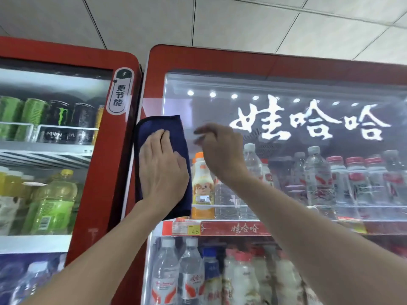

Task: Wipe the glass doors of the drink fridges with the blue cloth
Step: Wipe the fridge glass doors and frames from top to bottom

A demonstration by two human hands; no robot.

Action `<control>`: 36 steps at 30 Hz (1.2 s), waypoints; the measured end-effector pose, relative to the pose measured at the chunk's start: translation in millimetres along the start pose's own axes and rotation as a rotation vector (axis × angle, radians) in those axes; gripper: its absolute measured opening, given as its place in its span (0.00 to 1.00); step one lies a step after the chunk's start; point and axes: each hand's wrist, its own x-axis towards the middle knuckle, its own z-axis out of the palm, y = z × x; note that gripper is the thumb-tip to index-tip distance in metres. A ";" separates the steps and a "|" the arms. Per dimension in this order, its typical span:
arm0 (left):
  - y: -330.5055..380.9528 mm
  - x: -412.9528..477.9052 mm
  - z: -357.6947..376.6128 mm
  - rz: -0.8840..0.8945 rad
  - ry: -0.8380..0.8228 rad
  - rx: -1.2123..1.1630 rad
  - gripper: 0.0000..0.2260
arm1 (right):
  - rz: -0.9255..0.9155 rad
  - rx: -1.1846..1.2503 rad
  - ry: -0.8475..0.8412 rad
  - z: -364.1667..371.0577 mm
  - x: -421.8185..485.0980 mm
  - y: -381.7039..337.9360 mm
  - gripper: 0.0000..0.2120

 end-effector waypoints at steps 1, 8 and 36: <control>0.5 -0.9 3.1 0.005 0.012 0.028 0.24 | -0.169 -0.243 0.054 -9.9 -11.8 17.4 0.18; -9.1 31.3 11.1 0.184 -0.170 0.278 0.34 | -0.379 -0.817 -0.018 -85.8 -56.1 127.2 0.23; 78.4 27.0 56.7 0.483 -0.280 0.228 0.27 | -0.428 -0.814 0.029 -141.6 -39.0 182.8 0.30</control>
